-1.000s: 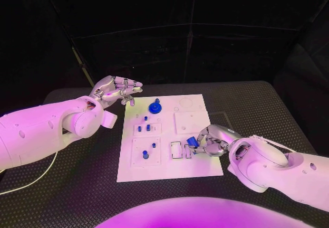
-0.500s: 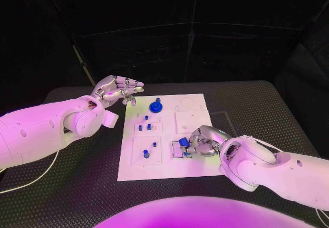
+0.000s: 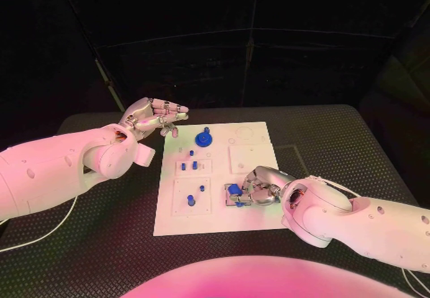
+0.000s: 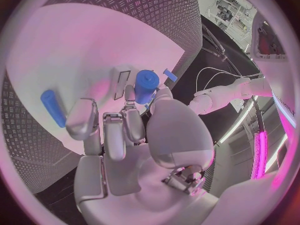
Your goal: Assemble the parts on the task board
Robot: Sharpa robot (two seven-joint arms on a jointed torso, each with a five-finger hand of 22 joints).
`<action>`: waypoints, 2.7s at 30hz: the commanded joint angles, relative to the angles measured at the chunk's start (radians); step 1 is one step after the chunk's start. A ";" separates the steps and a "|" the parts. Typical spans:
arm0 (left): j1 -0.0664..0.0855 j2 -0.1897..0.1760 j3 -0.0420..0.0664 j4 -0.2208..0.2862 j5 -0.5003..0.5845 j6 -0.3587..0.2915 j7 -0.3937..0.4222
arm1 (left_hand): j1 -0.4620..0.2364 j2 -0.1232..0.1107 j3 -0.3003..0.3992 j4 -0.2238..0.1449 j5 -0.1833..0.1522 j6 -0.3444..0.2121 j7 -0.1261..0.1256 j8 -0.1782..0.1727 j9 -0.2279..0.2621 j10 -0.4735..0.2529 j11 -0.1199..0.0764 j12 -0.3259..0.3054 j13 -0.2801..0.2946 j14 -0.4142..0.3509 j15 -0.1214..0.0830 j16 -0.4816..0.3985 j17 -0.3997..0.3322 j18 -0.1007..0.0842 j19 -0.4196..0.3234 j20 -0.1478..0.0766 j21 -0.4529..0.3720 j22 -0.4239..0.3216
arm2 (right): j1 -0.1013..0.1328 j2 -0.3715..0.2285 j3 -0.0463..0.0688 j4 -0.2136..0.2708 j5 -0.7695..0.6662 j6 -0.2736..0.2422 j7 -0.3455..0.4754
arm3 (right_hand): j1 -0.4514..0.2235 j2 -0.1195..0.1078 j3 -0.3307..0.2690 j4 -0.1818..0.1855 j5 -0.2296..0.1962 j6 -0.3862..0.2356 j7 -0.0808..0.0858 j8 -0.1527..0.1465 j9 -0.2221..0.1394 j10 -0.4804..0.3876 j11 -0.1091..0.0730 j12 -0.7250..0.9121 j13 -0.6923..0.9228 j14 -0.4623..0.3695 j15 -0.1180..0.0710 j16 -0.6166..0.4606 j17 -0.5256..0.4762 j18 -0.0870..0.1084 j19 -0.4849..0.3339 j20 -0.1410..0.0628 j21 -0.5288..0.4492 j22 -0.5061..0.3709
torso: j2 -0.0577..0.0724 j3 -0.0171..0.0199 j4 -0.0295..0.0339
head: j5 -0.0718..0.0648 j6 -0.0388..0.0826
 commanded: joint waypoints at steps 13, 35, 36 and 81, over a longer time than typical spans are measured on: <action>0.002 -0.002 0.001 0.002 0.006 0.006 0.002 | -0.001 0.012 -0.006 -0.001 -0.003 -0.009 -0.001 0.006 0.000 -0.008 0.001 0.007 0.002 -0.008 0.000 -0.005 0.000 0.014 -0.005 0.004 -0.004 -0.001 | 0.001 0.016 0.000 -0.012 0.000 -0.022 0.005 | -0.146 -0.098 0.045 0.003 -0.262 -0.024 0.016 -0.014 0.017 -0.055 0.007 -0.085 -0.056 0.081 0.001 -0.027 0.152 0.002 -0.026 0.007 -0.031 -0.041 | -0.001 0.0006 -0.0002 | 0.001 0.001; 0.002 -0.003 0.001 0.001 0.006 0.007 0.002 | -0.001 0.012 -0.006 -0.001 -0.003 -0.009 -0.001 0.006 0.000 -0.008 0.001 0.007 0.002 -0.008 0.000 -0.005 0.000 0.014 -0.005 0.004 -0.004 -0.001 | 0.001 0.018 0.000 -0.013 -0.059 -0.022 0.003 | 0.138 0.005 0.124 -0.079 -0.095 0.033 -0.012 0.018 0.048 -0.016 -0.018 -0.041 -0.014 0.090 -0.020 -0.008 0.190 -0.008 0.005 -0.010 0.001 0.019 | 0.000 0.0009 0.0005 | -0.001 0.002; 0.002 -0.003 0.001 0.001 0.006 0.007 0.002 | -0.001 0.012 -0.006 -0.001 -0.003 -0.009 -0.001 0.006 0.000 -0.008 0.001 0.007 0.002 -0.008 0.000 -0.005 0.000 0.014 -0.005 0.004 -0.004 -0.001 | 0.001 0.018 0.000 -0.013 -0.060 -0.022 0.003 | 0.140 0.005 0.124 -0.081 -0.095 0.033 -0.012 0.019 0.048 -0.016 -0.018 -0.041 -0.014 0.090 -0.020 -0.008 0.190 -0.008 0.005 -0.010 0.001 0.019 | 0.000 0.0008 0.0007 | -0.001 0.002; -0.004 -0.001 -0.015 -0.008 0.006 0.010 0.002 | 0.001 0.014 -0.007 -0.003 -0.003 -0.011 -0.001 0.009 0.000 -0.011 0.001 0.011 0.002 -0.009 0.000 -0.005 -0.002 0.014 -0.004 0.004 -0.006 -0.002 | 0.001 -0.265 0.007 0.062 -0.155 -0.001 -0.009 | 0.118 -0.003 0.013 -0.005 -0.034 0.023 0.013 -0.064 -0.033 0.022 0.003 0.020 0.050 0.090 -0.002 -0.009 0.191 -0.012 0.017 0.005 0.010 0.040 | -0.009 0.0019 -0.0013 | -0.025 0.026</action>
